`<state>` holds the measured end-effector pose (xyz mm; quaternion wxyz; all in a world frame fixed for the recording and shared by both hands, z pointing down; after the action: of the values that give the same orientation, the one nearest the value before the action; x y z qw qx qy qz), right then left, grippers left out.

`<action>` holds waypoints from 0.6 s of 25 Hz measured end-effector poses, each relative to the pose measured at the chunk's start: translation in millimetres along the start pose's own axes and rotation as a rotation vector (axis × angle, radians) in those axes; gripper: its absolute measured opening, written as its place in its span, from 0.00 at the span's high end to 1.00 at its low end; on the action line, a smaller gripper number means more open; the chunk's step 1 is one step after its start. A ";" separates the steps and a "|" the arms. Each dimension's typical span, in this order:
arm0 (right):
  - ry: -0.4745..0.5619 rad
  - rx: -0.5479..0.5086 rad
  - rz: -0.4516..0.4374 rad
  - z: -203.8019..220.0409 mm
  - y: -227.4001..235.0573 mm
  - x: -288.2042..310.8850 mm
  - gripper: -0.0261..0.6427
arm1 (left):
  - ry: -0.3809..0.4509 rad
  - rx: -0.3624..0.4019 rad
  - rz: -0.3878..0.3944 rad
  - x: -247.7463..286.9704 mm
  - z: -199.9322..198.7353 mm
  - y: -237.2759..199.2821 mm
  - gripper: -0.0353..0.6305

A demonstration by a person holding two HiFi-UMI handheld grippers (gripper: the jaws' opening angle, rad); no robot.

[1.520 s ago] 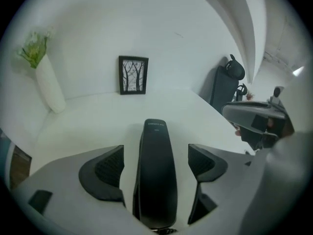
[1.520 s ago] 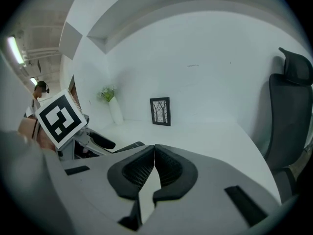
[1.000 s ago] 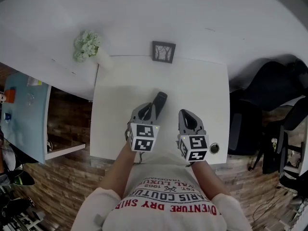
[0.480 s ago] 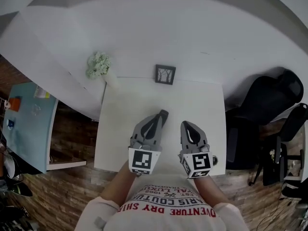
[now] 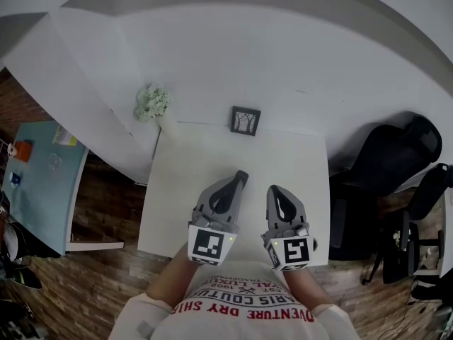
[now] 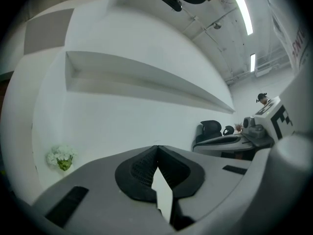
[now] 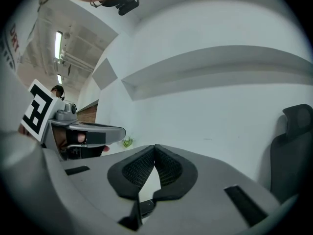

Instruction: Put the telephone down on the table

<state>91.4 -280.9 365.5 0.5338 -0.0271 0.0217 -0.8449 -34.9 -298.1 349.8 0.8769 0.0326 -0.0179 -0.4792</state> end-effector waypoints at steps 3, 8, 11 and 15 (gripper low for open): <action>0.004 0.006 -0.021 -0.8 -5.6 3.6 0.92 | -0.021 0.011 -0.015 1.3 1.2 -1.8 0.91; -0.004 0.006 -0.027 2.3 -6.9 4.2 0.92 | -0.036 -0.022 -0.017 3.7 4.5 -3.2 0.91; -0.007 0.001 -0.028 2.8 -6.1 5.2 0.92 | -0.054 -0.017 -0.022 5.9 6.6 -4.4 0.91; -0.017 0.021 -0.018 4.8 -4.4 6.9 0.92 | -0.057 -0.011 -0.016 7.5 7.1 -5.0 0.91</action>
<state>84.8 -285.3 370.7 0.5267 -0.0289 0.0082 -0.8495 -35.5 -307.4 356.5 0.8722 0.0142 -0.0398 -0.4872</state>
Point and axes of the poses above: the fingertips, and each gripper's own axes: x forward along the fingers, y to its right, z out of its underside, the point moved 5 cm from there along -x, backward along the fingers, and after that the axes turned 1 degree about -z, right-handed, at the moved point
